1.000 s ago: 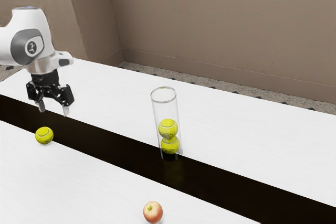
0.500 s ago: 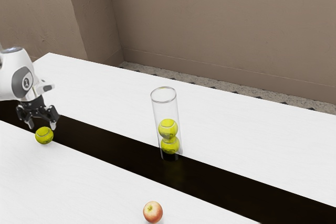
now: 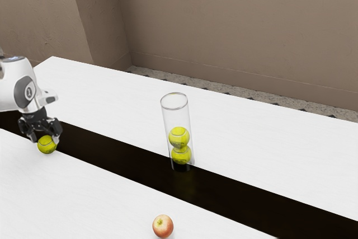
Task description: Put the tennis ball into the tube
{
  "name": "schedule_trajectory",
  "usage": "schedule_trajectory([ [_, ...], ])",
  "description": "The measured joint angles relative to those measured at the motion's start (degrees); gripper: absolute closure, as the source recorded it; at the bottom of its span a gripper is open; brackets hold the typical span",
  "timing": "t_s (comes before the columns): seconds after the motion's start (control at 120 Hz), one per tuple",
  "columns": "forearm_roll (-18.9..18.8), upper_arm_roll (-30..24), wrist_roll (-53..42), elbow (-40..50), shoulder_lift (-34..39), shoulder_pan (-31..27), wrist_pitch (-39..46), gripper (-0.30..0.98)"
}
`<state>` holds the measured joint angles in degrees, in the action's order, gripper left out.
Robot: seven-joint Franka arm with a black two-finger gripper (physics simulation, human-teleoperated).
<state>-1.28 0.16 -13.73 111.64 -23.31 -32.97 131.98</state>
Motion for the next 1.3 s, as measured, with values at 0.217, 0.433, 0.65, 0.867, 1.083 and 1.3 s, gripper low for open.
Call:
schedule_trajectory([
  [0.217,0.1,-0.3,-0.2,0.4,-0.6,0.0,-1.4,0.06],
  [0.433,0.2,-0.3,-0.3,0.1,-1.3,0.0,-1.5,0.20],
  [0.65,0.5,-0.3,-0.1,0.1,-1.2,0.0,-1.5,0.28],
  [0.867,0.0,-0.3,0.5,0.3,-0.1,0.0,-2.2,0.40],
  [1.083,-0.2,-2.0,1.4,1.2,6.0,0.3,-3.8,0.43],
  [1.3,2.0,-3.9,2.6,3.3,21.6,7.8,-7.3,0.44],
])
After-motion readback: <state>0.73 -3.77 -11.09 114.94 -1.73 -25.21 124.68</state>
